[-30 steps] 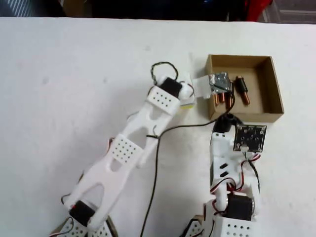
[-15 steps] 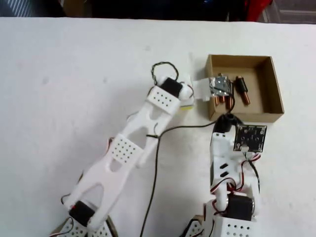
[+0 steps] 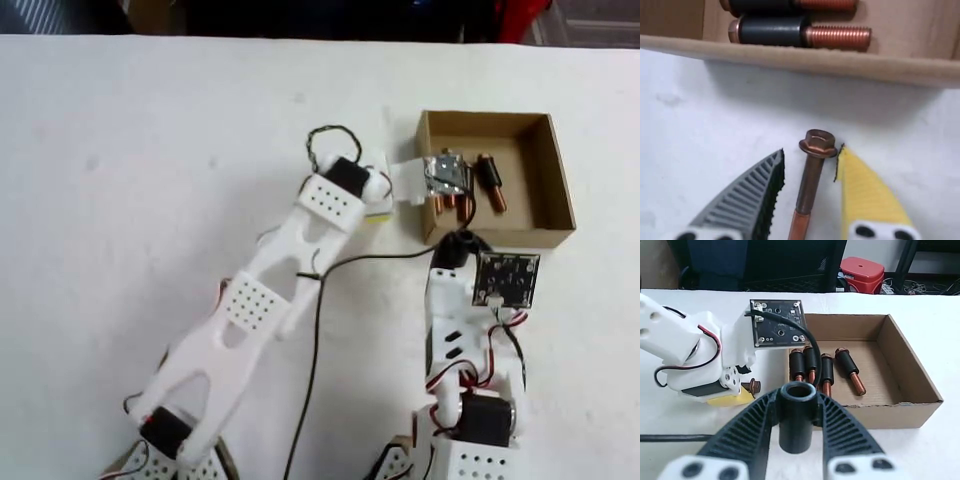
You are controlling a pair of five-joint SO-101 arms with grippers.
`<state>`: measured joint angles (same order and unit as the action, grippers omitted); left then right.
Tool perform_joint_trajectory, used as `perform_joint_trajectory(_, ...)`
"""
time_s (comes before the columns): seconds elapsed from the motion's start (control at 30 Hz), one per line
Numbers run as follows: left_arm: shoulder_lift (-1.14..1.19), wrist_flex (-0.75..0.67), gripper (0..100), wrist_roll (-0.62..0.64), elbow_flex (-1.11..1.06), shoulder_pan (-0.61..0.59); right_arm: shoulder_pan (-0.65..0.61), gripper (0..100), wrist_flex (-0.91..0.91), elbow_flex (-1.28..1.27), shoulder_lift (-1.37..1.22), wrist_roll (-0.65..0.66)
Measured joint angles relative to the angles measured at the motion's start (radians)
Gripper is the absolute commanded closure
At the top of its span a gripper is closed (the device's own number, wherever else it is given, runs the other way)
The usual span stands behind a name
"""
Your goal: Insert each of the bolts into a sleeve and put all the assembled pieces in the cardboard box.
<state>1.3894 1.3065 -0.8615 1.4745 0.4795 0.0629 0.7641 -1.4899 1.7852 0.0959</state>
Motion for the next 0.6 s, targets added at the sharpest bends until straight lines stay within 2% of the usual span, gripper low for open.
perform_joint_trajectory(0.6,0.0,0.006,80,0.0,0.002,0.0,0.005,98.1,0.0,0.0,0.0,0.006)
